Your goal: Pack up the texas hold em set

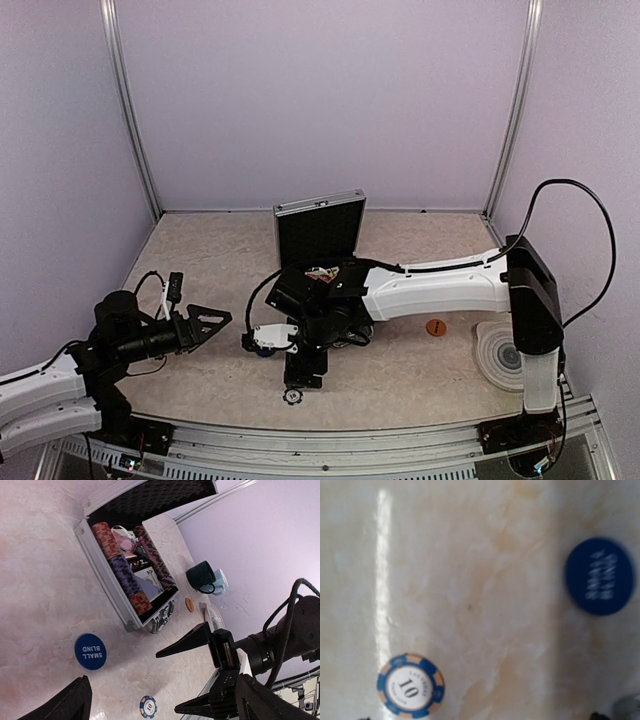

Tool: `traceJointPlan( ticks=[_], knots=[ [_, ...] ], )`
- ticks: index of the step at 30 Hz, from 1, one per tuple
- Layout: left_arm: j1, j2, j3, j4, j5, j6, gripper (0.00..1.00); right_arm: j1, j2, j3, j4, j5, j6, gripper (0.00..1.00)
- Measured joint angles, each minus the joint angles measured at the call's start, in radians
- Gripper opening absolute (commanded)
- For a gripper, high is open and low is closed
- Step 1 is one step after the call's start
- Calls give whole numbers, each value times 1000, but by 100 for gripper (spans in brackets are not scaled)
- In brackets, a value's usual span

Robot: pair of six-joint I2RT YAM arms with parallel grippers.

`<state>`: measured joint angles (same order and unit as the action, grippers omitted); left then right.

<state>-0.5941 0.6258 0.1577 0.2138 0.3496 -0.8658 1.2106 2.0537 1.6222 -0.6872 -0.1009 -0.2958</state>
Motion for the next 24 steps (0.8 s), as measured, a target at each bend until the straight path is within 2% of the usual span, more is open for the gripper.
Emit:
traceJointPlan(
  ticks=[8, 15, 24],
  knots=[
    [50, -23, -6, -109, -28, -35, 99, 11, 66, 0, -27, -3, -28, 95],
    [58, -30, -8, -139, -29, -44, 99, 42, 123, 8, -50, -5, -32, 95],
    [65, -51, -16, -156, -45, -52, 99, 87, 174, 98, -107, 26, -32, 80]
  ],
)
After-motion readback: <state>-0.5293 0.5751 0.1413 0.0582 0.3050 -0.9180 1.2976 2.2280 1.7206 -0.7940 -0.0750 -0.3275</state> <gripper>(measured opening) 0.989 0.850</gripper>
